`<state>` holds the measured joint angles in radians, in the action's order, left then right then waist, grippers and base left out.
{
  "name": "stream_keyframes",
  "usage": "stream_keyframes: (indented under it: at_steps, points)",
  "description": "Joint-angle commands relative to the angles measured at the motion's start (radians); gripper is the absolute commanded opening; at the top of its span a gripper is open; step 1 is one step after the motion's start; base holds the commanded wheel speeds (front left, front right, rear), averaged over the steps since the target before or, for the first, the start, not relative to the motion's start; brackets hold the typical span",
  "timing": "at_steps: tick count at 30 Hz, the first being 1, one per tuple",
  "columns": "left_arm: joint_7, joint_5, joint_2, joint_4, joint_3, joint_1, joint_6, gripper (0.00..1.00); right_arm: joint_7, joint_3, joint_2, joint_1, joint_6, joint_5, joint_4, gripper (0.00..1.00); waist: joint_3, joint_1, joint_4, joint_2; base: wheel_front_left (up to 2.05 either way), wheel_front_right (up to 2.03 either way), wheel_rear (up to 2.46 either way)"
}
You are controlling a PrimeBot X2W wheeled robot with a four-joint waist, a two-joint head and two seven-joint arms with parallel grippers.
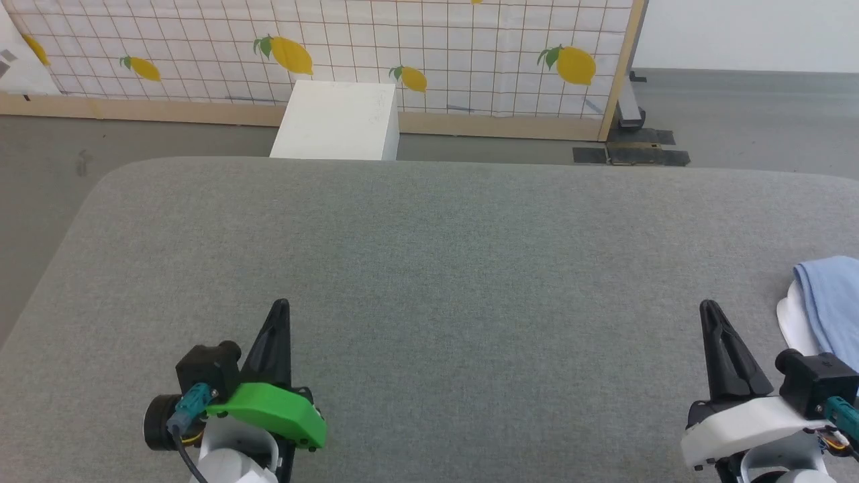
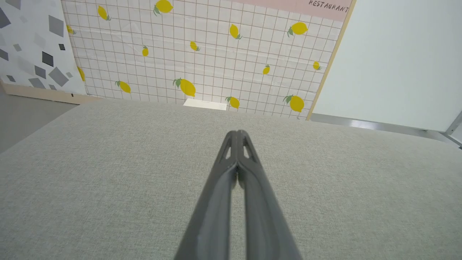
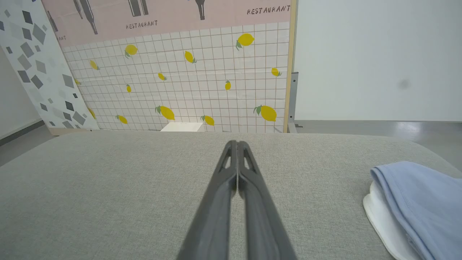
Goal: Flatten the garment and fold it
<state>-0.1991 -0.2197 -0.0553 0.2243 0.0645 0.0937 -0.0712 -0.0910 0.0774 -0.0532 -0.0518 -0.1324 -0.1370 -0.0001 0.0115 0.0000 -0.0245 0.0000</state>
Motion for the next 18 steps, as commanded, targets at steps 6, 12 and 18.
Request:
stream_keyframes:
  at_steps: [6, 12, 18]
  points:
    - [0.014, 0.022, 0.001, -0.020, -0.008, -0.020, 0.009, 0.00, 0.009, -0.007, 0.001, 0.014, 0.000, 0.016, 0.000, 0.00, -0.001, 0.0000, 0.002, 0.0000, 0.00, 0.00, 0.00]
    - [0.026, 0.035, 0.002, -0.033, -0.011, -0.025, 0.013, 0.00, 0.015, -0.012, 0.001, 0.016, 0.001, 0.024, 0.000, 0.00, -0.001, 0.0000, 0.003, 0.0000, 0.00, 0.00, 0.00]
    - [0.039, 0.048, 0.002, -0.047, -0.015, -0.029, 0.017, 0.00, 0.020, -0.016, 0.001, 0.019, 0.001, 0.032, 0.000, 0.00, -0.002, 0.0000, 0.005, 0.0000, 0.00, 0.00, 0.00]
